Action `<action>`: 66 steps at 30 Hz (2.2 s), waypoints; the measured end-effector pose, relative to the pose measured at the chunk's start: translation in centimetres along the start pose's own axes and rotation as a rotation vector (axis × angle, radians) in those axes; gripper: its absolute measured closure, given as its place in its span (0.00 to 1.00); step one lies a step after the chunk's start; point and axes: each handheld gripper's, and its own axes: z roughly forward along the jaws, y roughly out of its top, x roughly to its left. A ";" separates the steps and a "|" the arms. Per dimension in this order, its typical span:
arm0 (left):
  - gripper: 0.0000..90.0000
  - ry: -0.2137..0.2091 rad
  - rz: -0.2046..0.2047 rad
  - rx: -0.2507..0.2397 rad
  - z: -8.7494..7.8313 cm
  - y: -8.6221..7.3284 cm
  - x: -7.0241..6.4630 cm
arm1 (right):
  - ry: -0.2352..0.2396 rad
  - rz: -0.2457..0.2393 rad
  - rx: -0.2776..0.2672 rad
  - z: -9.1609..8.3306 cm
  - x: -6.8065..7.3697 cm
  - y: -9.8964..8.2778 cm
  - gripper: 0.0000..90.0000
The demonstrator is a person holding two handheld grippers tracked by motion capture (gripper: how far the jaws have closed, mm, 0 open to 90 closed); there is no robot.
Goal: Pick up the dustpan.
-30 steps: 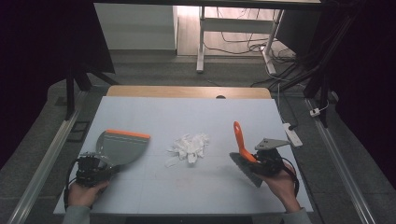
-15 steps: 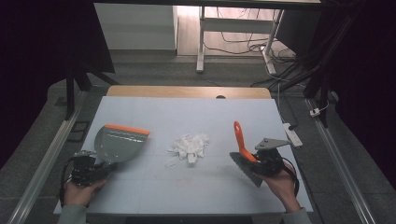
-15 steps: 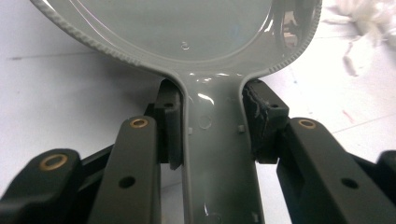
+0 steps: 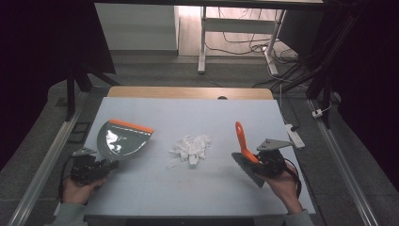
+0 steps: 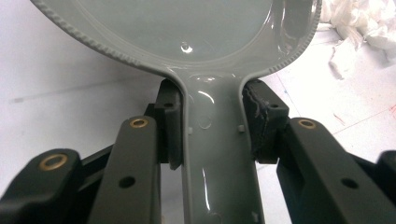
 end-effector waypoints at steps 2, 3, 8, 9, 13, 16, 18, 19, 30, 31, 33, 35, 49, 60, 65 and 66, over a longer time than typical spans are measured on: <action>0.69 -0.018 0.010 -0.004 0.2 0.3 0.3 | 0.007 0.009 -0.013 -0.2 -0.2 0.2 0.78; 0.69 -0.027 0.016 -0.005 0.3 0.4 0.4 | 0.004 0.009 -0.014 -0.3 -0.2 0.2 0.78; 0.69 -0.052 0.058 -0.002 0.4 0.7 0.1 | 0.005 0.029 -0.025 -0.4 -0.6 0.1 0.78; 0.69 -0.057 0.072 -0.005 0.3 0.8 0.0 | 0.004 0.033 -0.025 -0.5 -0.6 0.0 0.78; 0.69 -0.087 0.126 -0.023 -0.3 1.0 -0.8 | 0.009 0.033 -0.027 -0.4 -0.6 0.0 0.78; 0.69 -0.115 0.167 -0.030 -0.7 1.1 -1.4 | 0.015 0.029 -0.024 -0.3 -0.5 0.1 0.78; 0.69 -0.133 0.191 -0.032 -0.9 1.2 -1.8 | 0.017 0.029 -0.023 -0.2 -0.4 0.1 0.78; 0.69 -0.140 0.202 -0.032 -0.9 1.2 -1.9 | 0.018 0.028 -0.023 -0.2 -0.4 0.1 0.78; 0.69 -0.211 0.293 -0.005 -1.5 1.1 -3.2 | 0.020 0.030 -0.020 -0.1 -0.2 0.0 0.78; 0.69 -0.213 0.300 -0.001 -1.6 1.1 -3.3 | 0.021 0.026 -0.019 -0.1 -0.2 0.0 0.78; 0.69 -0.217 0.314 0.009 -1.7 1.1 -3.6 | 0.022 0.028 -0.018 -0.1 -0.2 0.0 0.78; 0.69 -0.224 0.327 0.016 -1.8 1.1 -3.8 | 0.024 0.027 -0.017 0.0 -0.2 0.0 0.78; 0.69 -0.267 0.427 0.112 -1.9 0.7 -5.5 | 0.024 0.028 -0.012 0.2 -0.2 0.0 0.78; 0.69 -0.300 0.449 0.158 -1.7 -0.3 -5.8 | 0.024 0.023 -0.011 0.4 -0.1 0.0 0.78; 0.69 -0.303 0.440 0.171 -1.5 -0.4 -5.7 | 0.024 0.021 -0.014 0.4 0.0 0.1 0.78; 0.69 -0.305 0.443 0.177 -1.5 -0.5 -5.7 | 0.024 0.020 -0.015 0.4 0.0 0.1 0.78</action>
